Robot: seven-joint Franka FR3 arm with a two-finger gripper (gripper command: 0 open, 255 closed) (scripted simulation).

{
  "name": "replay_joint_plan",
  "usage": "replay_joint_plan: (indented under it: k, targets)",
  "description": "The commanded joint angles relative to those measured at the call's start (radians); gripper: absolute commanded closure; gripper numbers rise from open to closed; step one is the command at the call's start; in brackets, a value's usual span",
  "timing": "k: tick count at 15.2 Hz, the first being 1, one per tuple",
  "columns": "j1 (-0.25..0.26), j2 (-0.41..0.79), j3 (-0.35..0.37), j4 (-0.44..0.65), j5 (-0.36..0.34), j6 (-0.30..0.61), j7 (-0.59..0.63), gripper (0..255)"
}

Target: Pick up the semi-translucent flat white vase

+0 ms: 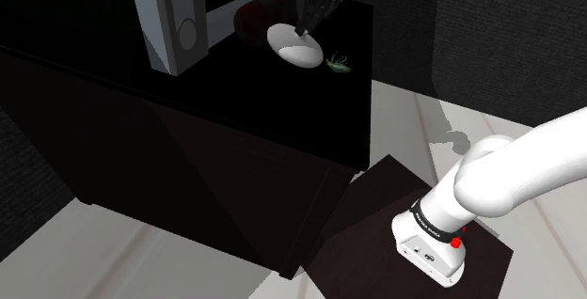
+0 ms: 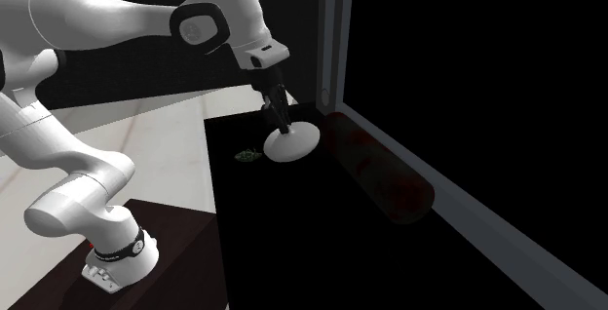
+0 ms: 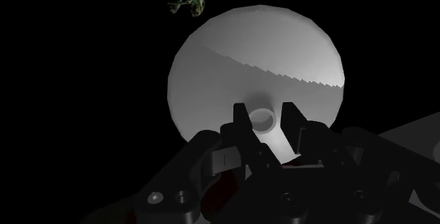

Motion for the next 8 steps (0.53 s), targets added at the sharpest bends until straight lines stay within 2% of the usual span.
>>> replay_joint_plan:
  k: [1, 5, 8]
  targets:
    - [0.0, 0.0, 0.0, -0.001, 0.0, 0.0, 0.0, 255]
    - [0.0, 0.002, 0.0, -0.001, 0.0, 0.002, 0.0, 255]
    - [-0.002, 0.009, -0.001, 0.046, -0.003, -0.038, 0.001, 255]
